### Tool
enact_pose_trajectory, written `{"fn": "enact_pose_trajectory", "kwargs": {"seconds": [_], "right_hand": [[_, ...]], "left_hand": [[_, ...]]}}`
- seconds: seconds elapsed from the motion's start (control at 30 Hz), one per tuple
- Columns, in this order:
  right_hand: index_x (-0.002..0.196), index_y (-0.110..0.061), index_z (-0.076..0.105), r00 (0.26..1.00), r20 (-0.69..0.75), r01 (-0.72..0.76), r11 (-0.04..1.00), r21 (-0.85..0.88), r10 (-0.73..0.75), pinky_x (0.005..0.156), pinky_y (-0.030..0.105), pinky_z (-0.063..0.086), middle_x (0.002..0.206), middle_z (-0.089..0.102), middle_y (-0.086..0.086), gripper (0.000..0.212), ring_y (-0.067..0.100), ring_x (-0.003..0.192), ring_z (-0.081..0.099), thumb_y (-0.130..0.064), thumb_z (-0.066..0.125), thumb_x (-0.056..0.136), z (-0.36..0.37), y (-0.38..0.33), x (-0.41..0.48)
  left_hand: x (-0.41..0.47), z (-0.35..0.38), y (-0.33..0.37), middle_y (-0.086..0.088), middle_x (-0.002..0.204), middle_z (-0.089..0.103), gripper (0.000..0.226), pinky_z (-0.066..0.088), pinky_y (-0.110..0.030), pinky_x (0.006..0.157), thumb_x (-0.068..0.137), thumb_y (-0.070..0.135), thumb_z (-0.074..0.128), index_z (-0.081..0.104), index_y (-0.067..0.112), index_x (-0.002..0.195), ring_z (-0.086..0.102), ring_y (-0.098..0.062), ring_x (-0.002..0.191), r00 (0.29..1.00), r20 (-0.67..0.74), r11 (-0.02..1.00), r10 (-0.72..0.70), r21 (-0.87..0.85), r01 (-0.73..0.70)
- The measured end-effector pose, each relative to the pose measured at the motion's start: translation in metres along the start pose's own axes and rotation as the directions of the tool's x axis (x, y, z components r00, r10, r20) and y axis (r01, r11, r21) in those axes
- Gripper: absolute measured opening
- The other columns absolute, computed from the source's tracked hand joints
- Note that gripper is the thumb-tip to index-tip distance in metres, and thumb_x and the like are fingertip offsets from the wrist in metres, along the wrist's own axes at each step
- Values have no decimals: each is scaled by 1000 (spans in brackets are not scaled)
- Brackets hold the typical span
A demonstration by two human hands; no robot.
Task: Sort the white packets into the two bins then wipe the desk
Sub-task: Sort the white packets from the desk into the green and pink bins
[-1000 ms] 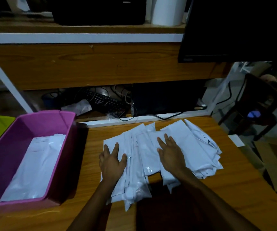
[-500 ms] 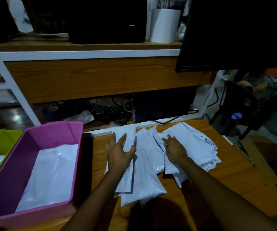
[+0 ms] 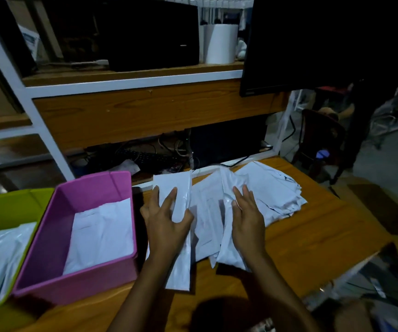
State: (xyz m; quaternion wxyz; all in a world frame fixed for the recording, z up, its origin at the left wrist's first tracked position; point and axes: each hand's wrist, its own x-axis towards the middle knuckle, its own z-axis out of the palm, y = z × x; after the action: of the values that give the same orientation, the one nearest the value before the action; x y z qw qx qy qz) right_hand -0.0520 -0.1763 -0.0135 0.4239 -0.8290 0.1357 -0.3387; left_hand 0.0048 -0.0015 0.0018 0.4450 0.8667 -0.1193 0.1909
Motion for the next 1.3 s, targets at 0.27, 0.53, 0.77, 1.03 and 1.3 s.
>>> {"fn": "enact_pose_trajectory", "kwargs": {"seconds": [0.27, 0.53, 0.77, 1.03, 1.3], "right_hand": [[142, -27, 44, 991, 79, 102, 993, 65, -107, 112, 8, 16, 157, 27, -5, 41, 9, 148, 11, -22, 44, 101, -17, -66, -100], [141, -26, 45, 978, 162, 104, 978, 179, -133, 116, 36, 31, 157, 28, -5, 41, 7, 147, 14, -23, 44, 101, 12, -125, -178], [144, -25, 42, 934, 252, 193, 953, 233, -251, 116, 39, 32, 157, 26, -7, 42, 9, 147, 15, -28, 40, 102, 81, -193, -203], [141, -29, 44, 900, 311, 268, 951, 152, -304, 112, 21, 18, 153, 26, -14, 43, 6, 146, 13, -36, 36, 100, 202, -276, -188], [141, -19, 47, 868, 441, 245, 969, 19, -228, 114, 35, 29, 155, 31, 5, 39, 23, 147, 20, -23, 40, 103, 339, -324, -150]], "left_hand": [[-75, -87, 4, 0, 155, 27, 66, 31, -33, 98, 74, 55, 58, 52, 33, 136, 19, -20, 139, 998, -45, 999, 39, 14, -38], [-136, -183, -29, -6, 154, 30, 59, 28, -34, 99, 75, 54, 54, 59, 32, 130, 23, -26, 138, 994, -108, 992, 2, 124, 11], [-133, -258, -73, -5, 155, 29, 59, 28, -35, 99, 76, 53, 57, 59, 31, 130, 21, -26, 140, 983, -182, 987, -39, 146, 66], [-50, -342, -160, -5, 156, 28, 56, 27, -39, 105, 77, 44, 61, 55, 32, 132, 20, -26, 142, 971, -231, 984, -61, 150, 97], [60, -369, -269, -18, 152, 30, 72, 22, -42, 108, 70, 59, 46, 51, 31, 136, 24, -39, 137, 966, 25, 886, -255, 406, 224]]}}
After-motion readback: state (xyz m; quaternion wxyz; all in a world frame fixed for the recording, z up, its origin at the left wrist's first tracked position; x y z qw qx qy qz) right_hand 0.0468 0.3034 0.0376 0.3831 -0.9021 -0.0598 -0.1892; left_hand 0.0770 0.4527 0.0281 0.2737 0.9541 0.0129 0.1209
